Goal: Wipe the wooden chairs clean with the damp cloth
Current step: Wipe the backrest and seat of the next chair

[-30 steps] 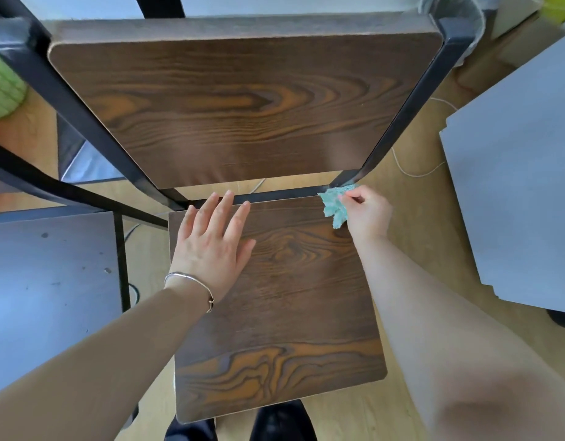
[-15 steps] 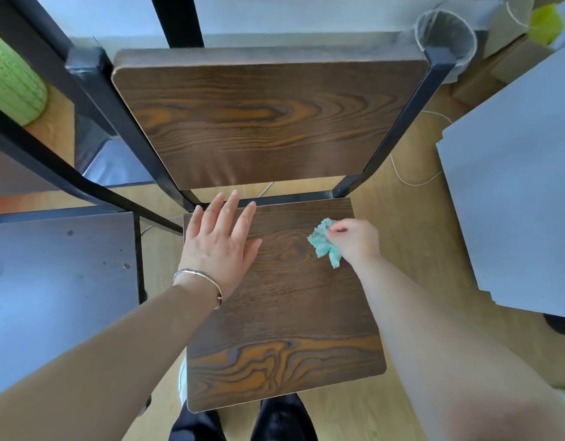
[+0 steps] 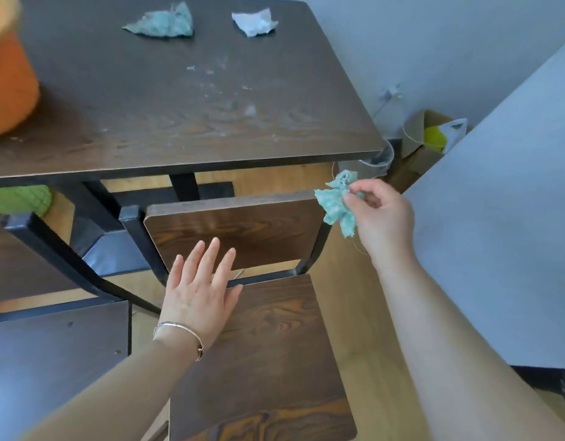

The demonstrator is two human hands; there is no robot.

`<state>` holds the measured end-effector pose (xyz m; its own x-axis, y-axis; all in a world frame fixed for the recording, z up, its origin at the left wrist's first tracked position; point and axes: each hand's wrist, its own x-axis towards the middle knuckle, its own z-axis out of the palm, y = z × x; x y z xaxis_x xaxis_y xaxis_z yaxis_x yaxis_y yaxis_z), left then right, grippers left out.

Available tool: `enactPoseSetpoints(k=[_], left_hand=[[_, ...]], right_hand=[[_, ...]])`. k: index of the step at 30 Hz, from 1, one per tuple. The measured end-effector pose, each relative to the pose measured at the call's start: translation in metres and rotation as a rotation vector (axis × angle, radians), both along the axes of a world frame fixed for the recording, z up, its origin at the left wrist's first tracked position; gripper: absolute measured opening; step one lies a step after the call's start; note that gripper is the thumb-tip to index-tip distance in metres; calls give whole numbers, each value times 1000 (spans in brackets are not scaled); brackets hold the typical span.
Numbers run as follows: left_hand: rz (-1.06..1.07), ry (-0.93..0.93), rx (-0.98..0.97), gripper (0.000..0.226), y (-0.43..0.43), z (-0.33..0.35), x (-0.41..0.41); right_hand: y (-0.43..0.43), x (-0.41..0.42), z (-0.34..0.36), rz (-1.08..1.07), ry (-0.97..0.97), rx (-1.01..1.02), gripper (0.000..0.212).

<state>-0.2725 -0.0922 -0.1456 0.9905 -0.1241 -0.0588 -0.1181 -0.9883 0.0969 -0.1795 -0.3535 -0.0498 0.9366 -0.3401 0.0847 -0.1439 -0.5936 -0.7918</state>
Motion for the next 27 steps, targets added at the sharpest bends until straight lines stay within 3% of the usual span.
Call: enactPoseSetpoints(k=[12, 16, 27], left_hand=[[33, 35, 59, 64, 35, 6, -1], [74, 55, 68, 64, 51, 4, -3], [123, 71, 66, 64, 94, 9, -11]], right_hand=[[46, 32, -22, 110, 79, -400, 22], [58, 23, -22, 76, 42, -430, 26], [164, 1, -27, 245, -60, -379, 30]])
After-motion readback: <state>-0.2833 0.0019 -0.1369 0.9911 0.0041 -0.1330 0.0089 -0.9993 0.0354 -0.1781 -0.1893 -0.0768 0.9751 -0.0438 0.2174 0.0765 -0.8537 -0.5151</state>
